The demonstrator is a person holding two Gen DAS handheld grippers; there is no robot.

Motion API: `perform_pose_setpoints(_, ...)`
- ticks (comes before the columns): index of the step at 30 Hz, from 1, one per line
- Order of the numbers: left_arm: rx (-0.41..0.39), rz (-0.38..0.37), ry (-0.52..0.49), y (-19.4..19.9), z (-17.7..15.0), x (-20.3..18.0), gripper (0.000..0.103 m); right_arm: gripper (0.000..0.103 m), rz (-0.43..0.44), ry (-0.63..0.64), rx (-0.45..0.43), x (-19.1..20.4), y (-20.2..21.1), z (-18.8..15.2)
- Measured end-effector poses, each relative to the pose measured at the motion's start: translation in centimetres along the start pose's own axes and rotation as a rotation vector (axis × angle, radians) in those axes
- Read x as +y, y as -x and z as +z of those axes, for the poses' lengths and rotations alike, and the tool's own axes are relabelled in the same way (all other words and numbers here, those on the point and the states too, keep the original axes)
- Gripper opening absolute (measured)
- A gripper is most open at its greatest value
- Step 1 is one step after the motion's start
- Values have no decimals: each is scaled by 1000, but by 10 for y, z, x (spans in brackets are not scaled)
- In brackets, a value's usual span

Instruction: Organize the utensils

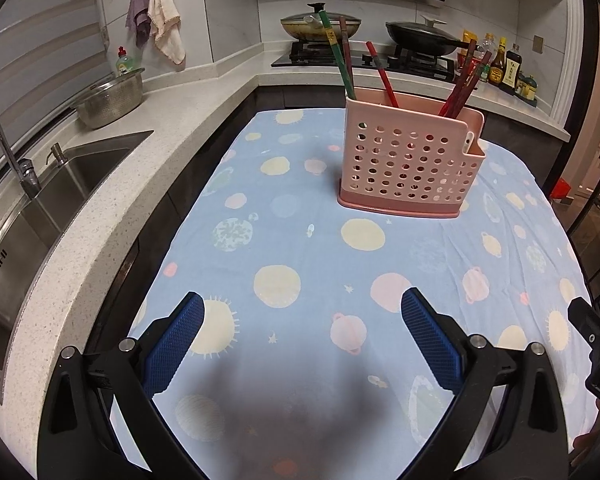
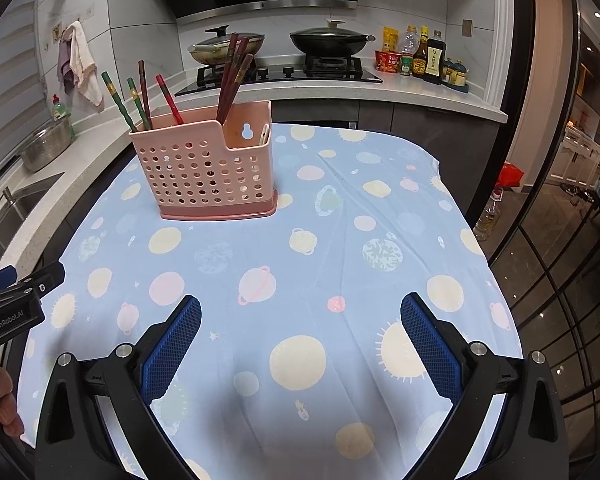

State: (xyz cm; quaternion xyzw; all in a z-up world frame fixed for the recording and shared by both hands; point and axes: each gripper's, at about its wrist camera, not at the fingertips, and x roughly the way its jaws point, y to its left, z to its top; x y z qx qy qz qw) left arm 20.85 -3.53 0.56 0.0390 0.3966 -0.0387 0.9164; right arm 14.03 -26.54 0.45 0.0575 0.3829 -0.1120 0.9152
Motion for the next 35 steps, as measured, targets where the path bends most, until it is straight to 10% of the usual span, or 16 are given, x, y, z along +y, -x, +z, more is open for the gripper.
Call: perform_pose_setpoints(35,3,1,-3,-2,4,1,94,96,-9,-2,-6,-3,-1,1)
